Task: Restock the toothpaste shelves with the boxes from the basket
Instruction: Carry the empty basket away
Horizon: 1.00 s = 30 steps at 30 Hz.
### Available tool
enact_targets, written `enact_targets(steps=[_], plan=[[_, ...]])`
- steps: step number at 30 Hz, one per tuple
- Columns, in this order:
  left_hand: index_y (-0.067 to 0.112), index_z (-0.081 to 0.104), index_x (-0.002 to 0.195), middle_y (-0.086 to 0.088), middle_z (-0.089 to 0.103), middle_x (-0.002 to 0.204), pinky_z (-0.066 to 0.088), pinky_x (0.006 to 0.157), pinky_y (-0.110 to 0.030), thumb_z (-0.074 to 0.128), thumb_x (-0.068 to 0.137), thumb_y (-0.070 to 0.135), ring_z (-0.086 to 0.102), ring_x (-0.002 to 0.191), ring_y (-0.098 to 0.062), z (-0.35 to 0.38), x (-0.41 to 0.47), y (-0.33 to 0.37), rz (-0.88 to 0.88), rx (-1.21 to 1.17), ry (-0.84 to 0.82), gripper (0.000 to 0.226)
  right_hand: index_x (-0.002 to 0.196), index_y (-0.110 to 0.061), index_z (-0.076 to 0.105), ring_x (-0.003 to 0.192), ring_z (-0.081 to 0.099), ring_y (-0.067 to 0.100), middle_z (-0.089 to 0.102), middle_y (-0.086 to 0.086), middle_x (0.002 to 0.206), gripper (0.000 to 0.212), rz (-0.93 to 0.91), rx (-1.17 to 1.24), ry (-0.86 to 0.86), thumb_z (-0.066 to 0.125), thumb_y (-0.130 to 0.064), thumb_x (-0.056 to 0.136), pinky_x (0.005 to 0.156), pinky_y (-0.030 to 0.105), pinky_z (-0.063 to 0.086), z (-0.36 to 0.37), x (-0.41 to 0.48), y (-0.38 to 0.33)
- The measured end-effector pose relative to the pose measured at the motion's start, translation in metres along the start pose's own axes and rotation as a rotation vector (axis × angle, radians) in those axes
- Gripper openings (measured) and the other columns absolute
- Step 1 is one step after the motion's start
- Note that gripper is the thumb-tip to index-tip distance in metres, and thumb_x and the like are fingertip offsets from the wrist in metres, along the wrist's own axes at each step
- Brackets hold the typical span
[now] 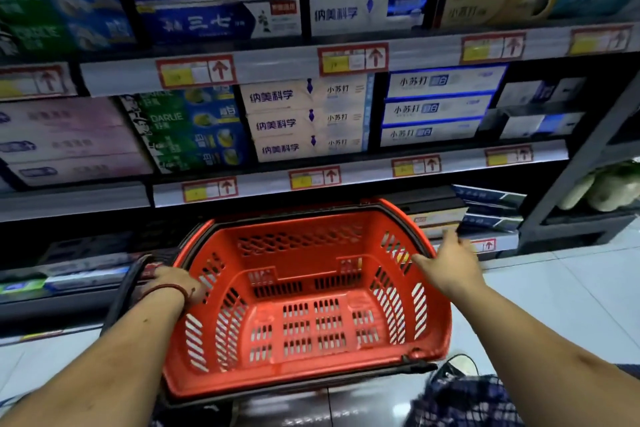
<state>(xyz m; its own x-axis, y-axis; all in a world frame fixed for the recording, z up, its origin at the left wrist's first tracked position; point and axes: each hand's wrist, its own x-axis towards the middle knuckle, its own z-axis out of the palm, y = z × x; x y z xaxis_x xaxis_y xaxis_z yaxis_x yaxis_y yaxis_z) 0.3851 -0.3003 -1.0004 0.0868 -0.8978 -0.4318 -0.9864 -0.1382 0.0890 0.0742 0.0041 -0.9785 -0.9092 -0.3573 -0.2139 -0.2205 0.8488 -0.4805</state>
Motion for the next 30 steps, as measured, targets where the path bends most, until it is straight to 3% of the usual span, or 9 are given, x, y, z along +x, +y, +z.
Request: enact_targets(steps=[3, 6, 9, 11, 14, 17, 20, 24, 30], plan=[[-0.017, 0.015, 0.147, -0.035, 0.045, 0.146, 0.038, 0.110, -0.046, 0.073, 0.090, 0.036, 0.046, 0.137, -0.047, 0.003, -0.010, -0.006, 0.042, -0.182, 0.026, 0.097, 0.118, -0.004, 0.053, 0.097, 0.068, 0.038, 0.069, 0.020, 0.109, 0.047, 0.104, 0.201, -0.126, 0.076, -0.027, 0.084, 0.082, 0.038, 0.054, 0.022, 0.009, 0.014], [-0.010, 0.030, 0.144, -0.035, 0.058, 0.130, 0.047, 0.102, -0.046, 0.077, 0.085, 0.020, 0.058, 0.121, -0.048, 0.005, -0.004, -0.013, 0.113, -0.266, 0.031, 0.081, 0.100, -0.006, 0.064, 0.085, 0.068, 0.036, 0.072, 0.019, 0.097, 0.020, 0.147, 0.278, -0.062, 0.069, -0.014, 0.083, 0.080, 0.039, 0.056, 0.036, 0.017, 0.019], [0.000, 0.052, 0.129, -0.030, 0.068, 0.110, 0.056, 0.092, -0.049, 0.075, 0.068, 0.021, 0.068, 0.099, -0.044, 0.006, 0.006, -0.022, 0.158, -0.304, 0.023, 0.068, 0.091, -0.007, 0.063, 0.082, 0.069, 0.038, 0.070, 0.019, 0.091, 0.012, 0.192, 0.318, -0.024, 0.068, -0.012, 0.081, 0.082, 0.046, 0.059, 0.035, 0.018, 0.020], [0.000, 0.056, 0.126, -0.030, 0.067, 0.115, 0.055, 0.094, -0.048, 0.074, 0.069, 0.020, 0.067, 0.104, -0.044, 0.004, -0.005, -0.022, 0.208, -0.254, 0.037, 0.062, 0.090, -0.005, 0.065, 0.081, 0.068, 0.039, 0.069, 0.019, 0.087, 0.011, 0.203, 0.345, 0.002, 0.066, -0.010, 0.080, 0.080, 0.045, 0.059, 0.026, 0.013, 0.028], [0.000, 0.051, 0.132, -0.031, 0.061, 0.126, 0.051, 0.099, -0.047, 0.073, 0.067, 0.023, 0.062, 0.115, -0.045, -0.005, -0.040, -0.009, 0.294, -0.200, 0.064, 0.073, 0.086, -0.005, 0.066, 0.080, 0.066, 0.038, 0.067, 0.016, 0.080, 0.008, 0.236, 0.364, 0.055, 0.063, -0.009, 0.079, 0.076, 0.040, 0.056, 0.004, 0.000, 0.049], [0.001, 0.046, 0.137, -0.031, 0.060, 0.129, 0.050, 0.099, -0.043, 0.072, 0.079, 0.016, 0.061, 0.117, -0.045, -0.007, -0.075, 0.009, 0.388, -0.157, 0.046, 0.065, 0.087, -0.006, 0.069, 0.080, 0.066, 0.038, 0.069, 0.016, 0.085, 0.015, 0.273, 0.361, 0.119, 0.062, -0.011, 0.076, 0.079, 0.041, 0.057, -0.028, -0.020, 0.082], [0.002, 0.049, 0.129, -0.030, 0.064, 0.120, 0.049, 0.092, -0.040, 0.072, 0.081, 0.011, 0.064, 0.110, -0.044, 0.002, -0.112, 0.034, 0.486, -0.151, -0.006, 0.054, 0.086, -0.009, 0.066, 0.080, 0.062, 0.039, 0.066, 0.016, 0.085, 0.009, 0.329, 0.318, 0.197, 0.062, -0.013, 0.079, 0.077, 0.038, 0.053, -0.067, -0.044, 0.121], [0.014, 0.060, 0.107, -0.018, 0.072, 0.097, 0.058, 0.082, -0.040, 0.071, 0.062, 0.034, 0.070, 0.085, -0.035, 0.039, -0.119, 0.084, 0.615, -0.125, -0.073, 0.051, 0.091, -0.007, 0.067, 0.082, 0.063, 0.039, 0.066, 0.017, 0.090, 0.017, 0.431, 0.274, 0.277, 0.063, -0.020, 0.080, 0.078, 0.038, 0.054, -0.120, -0.058, 0.173], [0.014, 0.061, 0.106, -0.016, 0.069, 0.094, 0.053, 0.086, -0.041, 0.069, 0.077, 0.010, 0.067, 0.093, -0.039, 0.058, -0.237, 0.206, 0.827, -0.153, -0.116, 0.030, 0.091, -0.007, 0.069, 0.084, 0.065, 0.041, 0.069, 0.018, 0.093, 0.021, 0.643, 0.285, 0.401, 0.066, -0.024, 0.078, 0.077, 0.037, 0.053, -0.192, -0.060, 0.265]])
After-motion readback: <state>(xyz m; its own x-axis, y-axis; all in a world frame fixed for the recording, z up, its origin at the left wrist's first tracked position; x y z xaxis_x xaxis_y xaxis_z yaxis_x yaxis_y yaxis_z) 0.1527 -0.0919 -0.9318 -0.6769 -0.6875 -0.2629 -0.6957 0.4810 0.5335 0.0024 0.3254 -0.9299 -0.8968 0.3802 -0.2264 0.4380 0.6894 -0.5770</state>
